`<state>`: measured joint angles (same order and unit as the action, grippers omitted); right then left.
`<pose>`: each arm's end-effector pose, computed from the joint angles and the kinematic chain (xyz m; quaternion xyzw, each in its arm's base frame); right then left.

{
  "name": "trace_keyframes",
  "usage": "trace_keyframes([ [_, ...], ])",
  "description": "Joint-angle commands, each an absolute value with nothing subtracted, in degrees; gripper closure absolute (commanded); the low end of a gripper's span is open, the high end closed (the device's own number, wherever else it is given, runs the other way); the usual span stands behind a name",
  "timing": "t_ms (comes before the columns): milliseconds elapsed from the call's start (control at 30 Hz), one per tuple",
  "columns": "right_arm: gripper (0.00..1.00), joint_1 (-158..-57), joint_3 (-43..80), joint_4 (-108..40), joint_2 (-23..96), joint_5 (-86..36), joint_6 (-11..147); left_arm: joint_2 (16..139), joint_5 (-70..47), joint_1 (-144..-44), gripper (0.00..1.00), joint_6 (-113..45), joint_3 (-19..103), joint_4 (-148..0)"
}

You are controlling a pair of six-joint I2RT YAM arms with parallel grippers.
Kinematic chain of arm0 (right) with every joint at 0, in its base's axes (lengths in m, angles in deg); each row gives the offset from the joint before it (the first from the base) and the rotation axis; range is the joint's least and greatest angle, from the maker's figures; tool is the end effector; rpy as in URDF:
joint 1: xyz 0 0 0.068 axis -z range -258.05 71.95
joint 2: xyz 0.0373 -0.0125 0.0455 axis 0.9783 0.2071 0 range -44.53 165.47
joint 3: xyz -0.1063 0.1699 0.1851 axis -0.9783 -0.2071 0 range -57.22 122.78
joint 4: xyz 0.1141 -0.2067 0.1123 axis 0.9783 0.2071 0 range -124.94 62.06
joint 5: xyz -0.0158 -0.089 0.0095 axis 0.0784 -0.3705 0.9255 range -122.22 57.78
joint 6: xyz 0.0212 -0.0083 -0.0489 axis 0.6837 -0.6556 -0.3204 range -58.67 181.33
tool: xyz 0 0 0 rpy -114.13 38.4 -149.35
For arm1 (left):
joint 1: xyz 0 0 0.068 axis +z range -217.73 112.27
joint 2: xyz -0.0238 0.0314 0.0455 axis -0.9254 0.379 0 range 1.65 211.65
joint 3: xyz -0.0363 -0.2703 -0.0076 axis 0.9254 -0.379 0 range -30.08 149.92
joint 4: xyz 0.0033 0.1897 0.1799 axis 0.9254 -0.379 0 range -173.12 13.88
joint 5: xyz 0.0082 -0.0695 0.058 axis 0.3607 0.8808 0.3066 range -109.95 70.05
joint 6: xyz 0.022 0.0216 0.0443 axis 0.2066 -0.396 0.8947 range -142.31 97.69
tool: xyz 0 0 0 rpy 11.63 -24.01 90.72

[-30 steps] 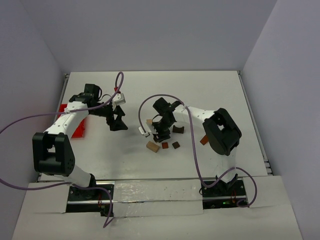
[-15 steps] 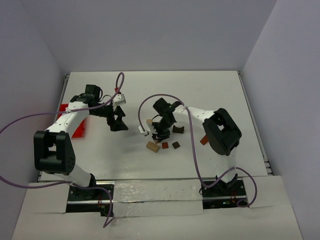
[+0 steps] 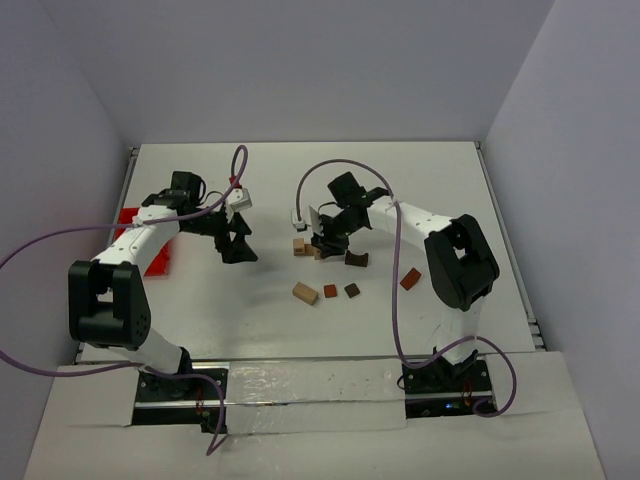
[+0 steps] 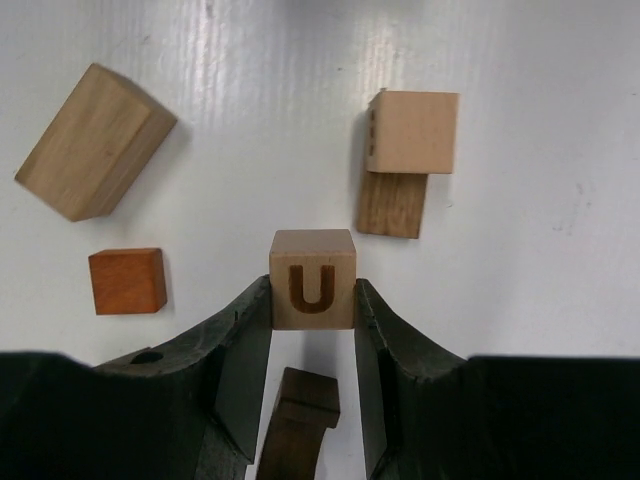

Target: Build the wood block tower

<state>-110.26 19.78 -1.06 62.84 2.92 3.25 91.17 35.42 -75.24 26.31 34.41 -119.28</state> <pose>0.3149 0.2227 0.2005 -0.7063 0.6078 0.2392 0.2729 0.2937 -0.0683 0.2408 0.4867 0.7259 -0.3684 0.3170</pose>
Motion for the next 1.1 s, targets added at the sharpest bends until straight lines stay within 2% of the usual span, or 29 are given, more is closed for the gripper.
trace_keyframes([
  [0, 0.77, -110.56, 23.61, -7.01, 62.84, 1.65, 8.89, 91.31, 38.50, -74.94, 0.01, 26.39, 35.41, -117.35],
  [400, 0.76, -110.62, 25.86, -10.21, 65.93, -0.28, 10.95, 92.02, 39.07, -74.94, 0.01, 26.29, 35.86, -117.34],
  [1067, 0.76, -111.79, 29.96, -5.82, 69.28, -2.95, 10.25, 92.89, 39.38, -74.94, 0.01, 26.39, 36.28, -117.43],
])
